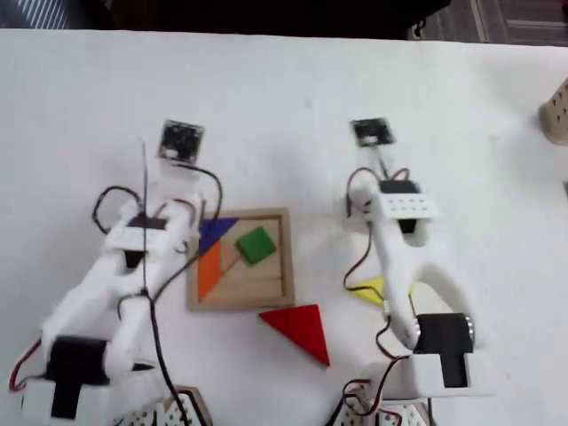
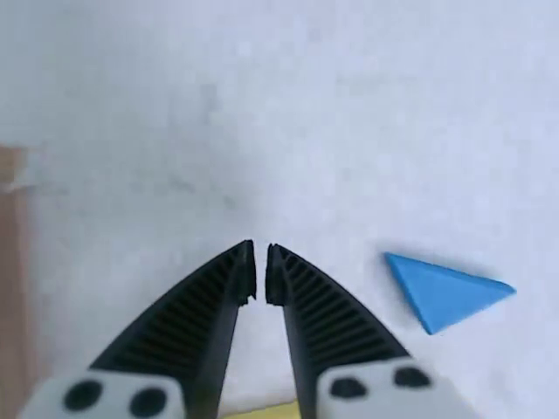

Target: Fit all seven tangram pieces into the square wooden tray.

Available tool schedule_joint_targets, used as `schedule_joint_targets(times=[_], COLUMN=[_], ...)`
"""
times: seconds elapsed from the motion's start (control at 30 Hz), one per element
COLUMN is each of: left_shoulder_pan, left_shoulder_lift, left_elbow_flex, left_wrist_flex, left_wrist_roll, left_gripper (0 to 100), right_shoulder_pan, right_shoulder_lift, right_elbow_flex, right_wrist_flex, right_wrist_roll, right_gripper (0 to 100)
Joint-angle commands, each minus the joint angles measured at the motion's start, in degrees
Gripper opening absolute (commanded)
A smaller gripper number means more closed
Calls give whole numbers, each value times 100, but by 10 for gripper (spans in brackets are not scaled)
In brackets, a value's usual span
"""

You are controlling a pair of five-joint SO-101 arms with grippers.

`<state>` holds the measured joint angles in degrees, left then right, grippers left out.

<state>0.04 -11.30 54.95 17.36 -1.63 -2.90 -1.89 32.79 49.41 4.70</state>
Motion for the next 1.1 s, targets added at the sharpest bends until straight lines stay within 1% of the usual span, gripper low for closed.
schedule_joint_targets(times=[0.0, 0.1, 0.17, 0.23, 0.3, 0.47, 0.63, 0.83, 0.97, 1.07], left_shoulder_pan=[884, 1807, 2360, 2651, 2686, 2668, 2668, 2668, 2659, 2642], left_shoulder_lift=[-1235, -1851, -2018, -2026, -2026, -2026, -1701, -462, -365, -365], left_elbow_flex=[-193, -185, -123, 53, 290, 765, 932, 352, 105, 97], left_wrist_flex=[791, 1134, 1292, 1301, 1187, 563, 360, 431, 888, 985], left_wrist_roll=[352, 352, 352, 352, 352, 352, 334, 316, 308, 308], left_gripper=[22, 22, 22, 22, 22, 22, 22, 22, 22, 23], right_shoulder_pan=[382, 541, 620, 716, 769, 831, 954, 936, 857, 848], right_shoulder_lift=[-145, 101, 330, 567, 822, 1446, 1833, 2097, 2105, 2114], right_elbow_flex=[-334, -571, -774, -1037, -1363, -2057, -2593, -2804, -2813, -2813], right_wrist_flex=[-110, -136, -127, 13, 251, 602, 884, 945, 936, 927], right_wrist_roll=[-290, -448, -448, -448, -448, -448, -448, -448, -422, -413], right_gripper=[17, 17, 17, 17, 17, 17, 17, 17, 17, 18])
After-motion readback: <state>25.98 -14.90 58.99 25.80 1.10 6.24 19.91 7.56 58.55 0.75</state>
